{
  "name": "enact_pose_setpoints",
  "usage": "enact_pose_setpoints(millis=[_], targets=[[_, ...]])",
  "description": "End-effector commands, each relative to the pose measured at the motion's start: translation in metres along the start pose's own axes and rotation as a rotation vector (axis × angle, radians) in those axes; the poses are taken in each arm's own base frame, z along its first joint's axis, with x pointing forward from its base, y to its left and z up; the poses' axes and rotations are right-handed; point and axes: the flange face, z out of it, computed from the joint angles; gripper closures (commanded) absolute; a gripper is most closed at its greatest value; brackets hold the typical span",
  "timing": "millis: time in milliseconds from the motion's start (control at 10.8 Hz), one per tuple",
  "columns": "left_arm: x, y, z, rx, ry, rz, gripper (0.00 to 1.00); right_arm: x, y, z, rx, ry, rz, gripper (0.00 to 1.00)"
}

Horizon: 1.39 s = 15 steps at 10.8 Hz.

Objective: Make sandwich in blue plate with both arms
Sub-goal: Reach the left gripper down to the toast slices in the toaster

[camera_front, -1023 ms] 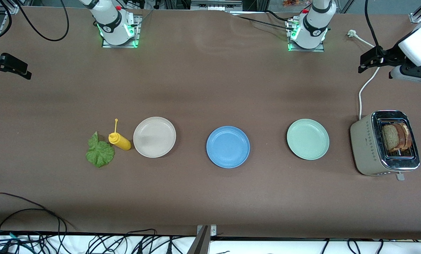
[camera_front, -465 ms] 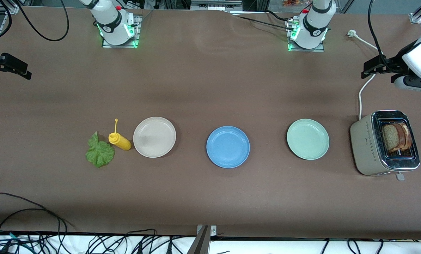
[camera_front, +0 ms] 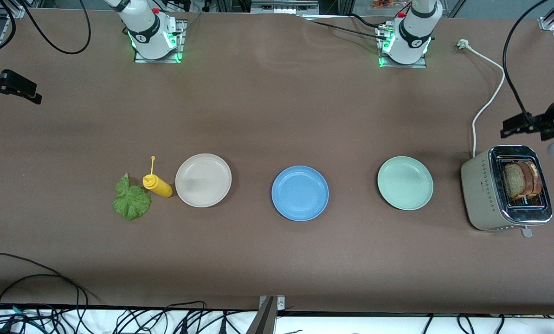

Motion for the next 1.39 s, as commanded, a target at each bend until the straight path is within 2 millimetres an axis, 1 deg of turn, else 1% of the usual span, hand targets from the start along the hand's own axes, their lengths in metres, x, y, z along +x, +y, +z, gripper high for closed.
enact_pose_setpoints(millis=[0, 93, 186, 465, 558, 651, 744, 837, 930, 1116, 1302], targets=[[0.046, -0.048, 0.026, 0.040, 0.096, 0.077, 0.00, -0.003, 0.002, -0.005, -0.011, -0.006, -0.001, 0.00], [0.058, -0.067, 0.052, 0.030, 0.102, 0.135, 0.00, -0.003, 0.001, -0.005, -0.010, -0.006, -0.001, 0.00], [0.066, -0.076, 0.069, 0.029, 0.107, 0.173, 0.00, -0.002, 0.001, -0.004, -0.008, -0.006, 0.002, 0.00], [0.078, -0.082, 0.109, 0.014, 0.075, 0.176, 0.00, -0.002, 0.001, -0.004, -0.008, -0.007, 0.003, 0.00], [0.082, -0.085, 0.119, 0.017, 0.077, 0.184, 0.00, -0.002, 0.001, -0.004, -0.008, -0.007, 0.003, 0.00], [0.081, -0.099, 0.130, 0.011, 0.070, 0.185, 0.00, -0.002, 0.001, -0.004, -0.010, -0.007, 0.003, 0.00], [0.081, -0.104, 0.140, 0.003, 0.059, 0.195, 0.00, -0.002, 0.001, -0.004, -0.010, -0.007, 0.000, 0.00], [0.082, -0.104, 0.147, 0.001, 0.057, 0.197, 0.00, -0.003, 0.001, -0.005, -0.011, -0.006, -0.001, 0.00], [0.081, -0.109, 0.151, 0.001, 0.060, 0.190, 0.00, -0.003, 0.001, -0.005, -0.011, -0.006, -0.001, 0.00], [0.082, -0.110, 0.162, -0.009, 0.046, 0.187, 0.02, -0.003, 0.001, -0.005, -0.011, -0.006, -0.001, 0.00], [0.079, -0.109, 0.171, -0.063, 0.043, 0.163, 0.16, -0.003, 0.002, -0.006, -0.011, -0.004, -0.001, 0.00]])
